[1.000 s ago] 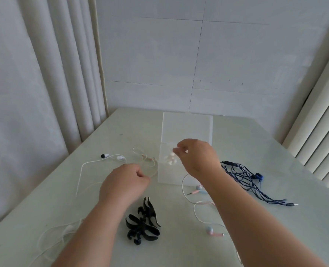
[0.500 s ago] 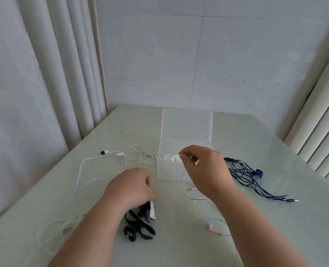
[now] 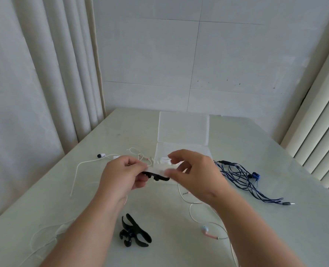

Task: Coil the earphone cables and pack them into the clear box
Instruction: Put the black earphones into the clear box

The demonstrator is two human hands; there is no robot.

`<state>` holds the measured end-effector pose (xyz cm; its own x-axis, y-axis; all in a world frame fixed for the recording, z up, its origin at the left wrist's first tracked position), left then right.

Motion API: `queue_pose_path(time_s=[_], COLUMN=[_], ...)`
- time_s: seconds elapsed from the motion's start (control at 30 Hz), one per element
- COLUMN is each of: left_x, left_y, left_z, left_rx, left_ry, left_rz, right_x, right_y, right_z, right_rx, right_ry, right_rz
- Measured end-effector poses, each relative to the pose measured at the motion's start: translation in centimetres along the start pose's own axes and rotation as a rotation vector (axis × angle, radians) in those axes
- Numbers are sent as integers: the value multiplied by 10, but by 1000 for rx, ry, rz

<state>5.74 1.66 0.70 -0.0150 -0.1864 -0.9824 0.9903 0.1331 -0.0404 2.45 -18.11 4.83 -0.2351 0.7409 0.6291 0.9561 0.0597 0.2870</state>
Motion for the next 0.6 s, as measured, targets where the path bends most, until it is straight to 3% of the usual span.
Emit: queue_pose_path(time_s=[0.1, 0.2, 0.3, 0.47, 0.6], left_x=[1, -3, -5, -5, -8], left_y=[-2, -4, -3, -3, -2], left_z=[5, 11, 12, 11, 5], left_rx=[38, 59, 49, 63, 40], left_ry=[-100, -143, -121, -5, 68], left_rz=[-40, 20, 53, 69, 106], right_x=[6, 10, 6, 0, -3], right_y=[-1, 5, 18, 42, 41], right_z=[12, 5, -15, -23, -10], right_rx=[68, -147, -330, -305, -179], right_ry=[-10, -62, -100, -260, -246], right_rz=[-57, -76, 41, 134, 156])
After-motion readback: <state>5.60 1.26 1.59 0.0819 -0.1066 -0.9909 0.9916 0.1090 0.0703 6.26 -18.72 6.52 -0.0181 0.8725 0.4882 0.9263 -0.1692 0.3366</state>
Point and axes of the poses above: each hand's wrist, its own y-axis towards the middle knuckle, its own z-axis out of the palm, x = y × z, the point moved 5 cm from there along y, towards the middle knuckle, and after that the axes turned 10 degrees about -y, right-handed, at the moved point
